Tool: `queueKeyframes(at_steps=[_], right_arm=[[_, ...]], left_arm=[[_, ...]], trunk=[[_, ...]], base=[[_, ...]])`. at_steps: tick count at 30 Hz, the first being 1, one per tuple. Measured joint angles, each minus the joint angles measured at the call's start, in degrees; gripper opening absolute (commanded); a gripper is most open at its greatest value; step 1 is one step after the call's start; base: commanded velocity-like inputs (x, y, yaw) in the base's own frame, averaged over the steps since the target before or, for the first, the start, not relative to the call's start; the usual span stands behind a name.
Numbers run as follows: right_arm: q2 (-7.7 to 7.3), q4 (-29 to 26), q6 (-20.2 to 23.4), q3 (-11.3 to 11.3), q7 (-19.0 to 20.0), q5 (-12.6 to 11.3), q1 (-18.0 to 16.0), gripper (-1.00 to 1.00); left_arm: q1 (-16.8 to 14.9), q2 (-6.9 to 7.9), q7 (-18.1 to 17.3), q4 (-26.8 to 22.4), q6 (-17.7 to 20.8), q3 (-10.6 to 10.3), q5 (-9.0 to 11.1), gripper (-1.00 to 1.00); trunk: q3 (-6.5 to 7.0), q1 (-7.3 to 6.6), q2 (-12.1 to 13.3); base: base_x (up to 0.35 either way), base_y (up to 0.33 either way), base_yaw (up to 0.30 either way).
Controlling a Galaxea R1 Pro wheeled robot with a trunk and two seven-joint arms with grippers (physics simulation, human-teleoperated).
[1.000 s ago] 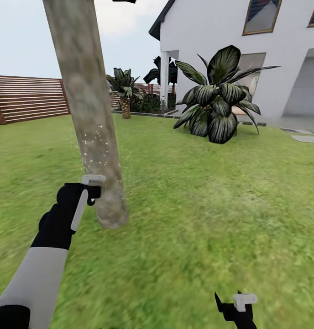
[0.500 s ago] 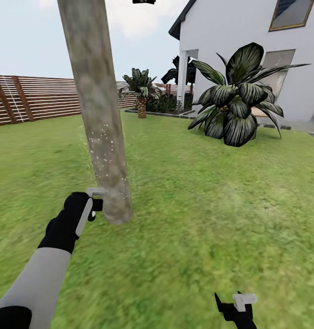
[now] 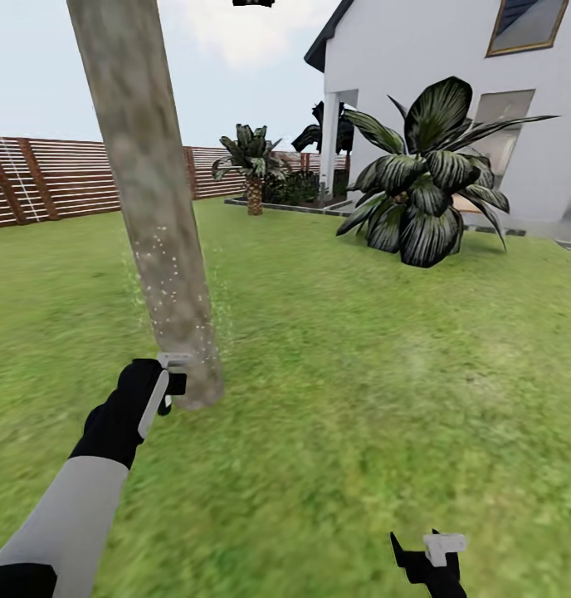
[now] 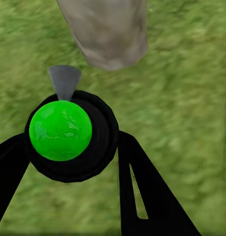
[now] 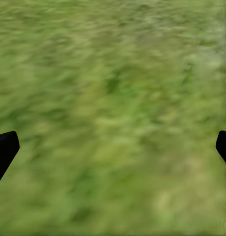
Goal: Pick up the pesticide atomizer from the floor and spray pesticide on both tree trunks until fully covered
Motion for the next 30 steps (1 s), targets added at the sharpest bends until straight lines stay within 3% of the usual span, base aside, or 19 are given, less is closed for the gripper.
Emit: queueKeyframes(at_steps=[7,12,30], right_arm=[[0.0,0.0,0.0,0.0,0.0,0.0,0.0,1.0],[0.0,0.0,0.0,0.1,0.0,0.0,0.0,1.0],[0.0,0.0,0.0,0.1,0.0,0.0,0.0,1.0]], left_arm=[[0.1,0.11,0.0,0.1,-0.1,0.4,-0.1,-1.0],[0.1,0.16,0.0,0.8,-0.1,3.1,-0.1,-1.0],[1.2,-0.05,2.3,2.0,-0.2,3.2,0.2,-1.0]], trunk=[[0.0,0.0,0.0],[0.0,0.0,0.0],[0.0,0.0,0.0]], base=[[0.002,-0.271,0.234],[0.124,-0.258,0.278],[0.213,-0.208,0.081]])
